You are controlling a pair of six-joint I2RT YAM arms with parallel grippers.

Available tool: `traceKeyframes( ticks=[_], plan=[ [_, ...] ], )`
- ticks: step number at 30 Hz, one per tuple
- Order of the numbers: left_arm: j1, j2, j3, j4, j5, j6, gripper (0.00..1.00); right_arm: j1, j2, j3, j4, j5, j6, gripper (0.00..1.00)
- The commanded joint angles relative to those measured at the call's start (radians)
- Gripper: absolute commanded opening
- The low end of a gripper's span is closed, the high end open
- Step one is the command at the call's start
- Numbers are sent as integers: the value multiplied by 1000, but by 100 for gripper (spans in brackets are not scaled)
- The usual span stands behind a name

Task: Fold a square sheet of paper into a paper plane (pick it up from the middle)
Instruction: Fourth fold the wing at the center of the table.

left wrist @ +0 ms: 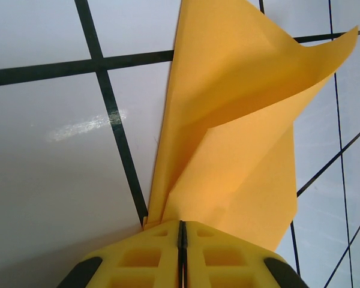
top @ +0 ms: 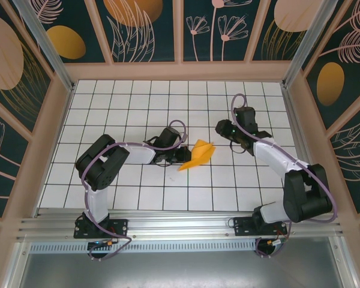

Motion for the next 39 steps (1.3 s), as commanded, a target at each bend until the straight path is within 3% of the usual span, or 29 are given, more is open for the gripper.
traceKeyframes(
  ticks=[1,6,13,32,39],
  plan=[
    [16,17,-12,-123,-83,16,11,44,29,-49,29,-148,-29,32],
    [17,18,-12,-124,-83,14,12,120,129,-71,88,-250,-23,23],
    [16,17,-12,-128,-79,13,12,126,270,-53,140,-309,-25,18],
    [16,52,-26,-180,-66,48,12,-30,384,-38,187,-295,-47,16],
    [17,27,-18,-194,-81,60,13,-43,405,-1,175,-319,-57,17]
  ],
)
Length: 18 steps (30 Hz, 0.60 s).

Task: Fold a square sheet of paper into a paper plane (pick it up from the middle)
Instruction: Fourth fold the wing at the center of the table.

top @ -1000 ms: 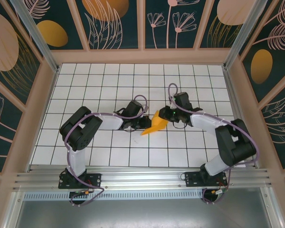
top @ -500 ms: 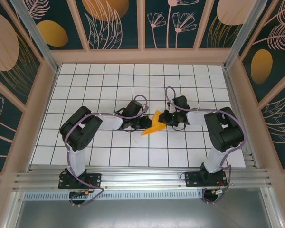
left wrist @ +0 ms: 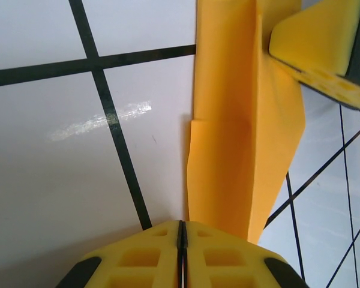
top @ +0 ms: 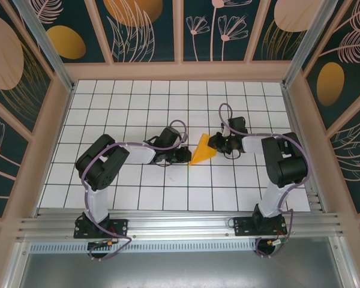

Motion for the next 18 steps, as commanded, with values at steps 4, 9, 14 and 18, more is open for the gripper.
traceKeyframes(
  ticks=[4,9,14,18],
  plan=[
    [24,-52,-18,-211,-191,35,14,23,19,1,-6,-7,-37,17],
    [40,-179,-18,-158,-229,37,17,74,-10,-38,-10,10,-19,17],
    [30,-200,-44,20,29,-5,19,133,-34,-61,10,20,29,17],
    [0,-145,-32,45,75,-14,19,180,-36,-58,34,20,71,17]
  ],
)
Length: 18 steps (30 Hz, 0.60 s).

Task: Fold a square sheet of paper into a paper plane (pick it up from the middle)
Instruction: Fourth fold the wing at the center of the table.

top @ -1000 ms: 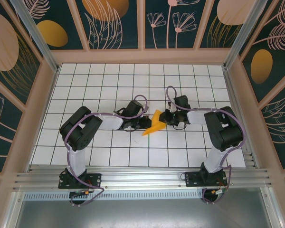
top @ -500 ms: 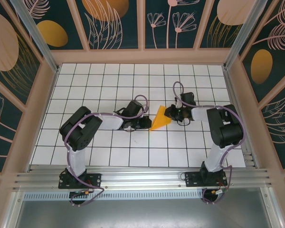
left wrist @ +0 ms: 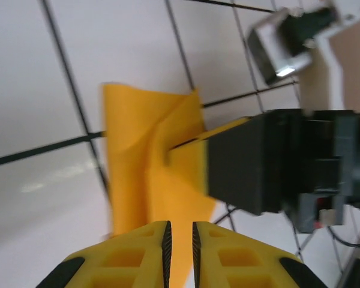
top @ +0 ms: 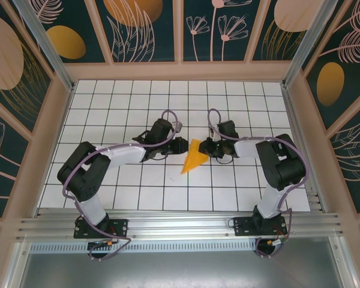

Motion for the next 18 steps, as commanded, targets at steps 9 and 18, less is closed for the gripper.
traceKeyframes(
  ticks=[9,18],
  plan=[
    [-22,147,8,-9,58,-19,14,54,-14,-16,17,1,68,16],
    [-22,172,7,-125,-79,16,12,40,-8,25,-8,0,24,16]
  ],
)
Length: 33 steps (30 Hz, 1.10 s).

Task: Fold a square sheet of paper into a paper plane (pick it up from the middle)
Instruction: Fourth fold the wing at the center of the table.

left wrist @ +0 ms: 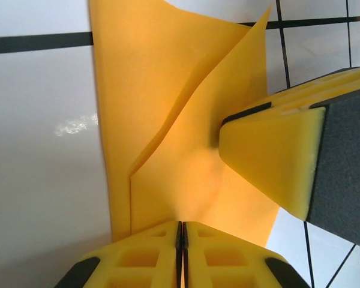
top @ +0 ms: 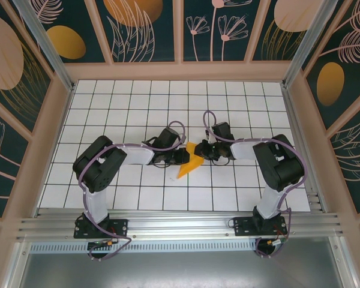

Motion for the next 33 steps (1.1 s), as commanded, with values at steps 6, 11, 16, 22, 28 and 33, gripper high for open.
traceKeyframes(
  ticks=[6,11,16,22,28,33],
  plan=[
    [3,33,4,-122,-84,34,11,-36,26,56,-21,-10,-57,16],
    [3,43,33,-147,-92,44,11,-67,53,77,-37,8,-75,16],
    [3,45,27,-150,-85,44,11,-101,88,108,-55,29,-100,15],
    [3,49,20,-152,-80,46,11,-141,106,143,-67,62,-104,15],
    [3,50,19,-148,-79,42,11,-158,90,196,-105,122,-104,15],
    [3,48,19,-138,-75,35,12,-119,-47,144,-91,137,-87,15]
  ],
)
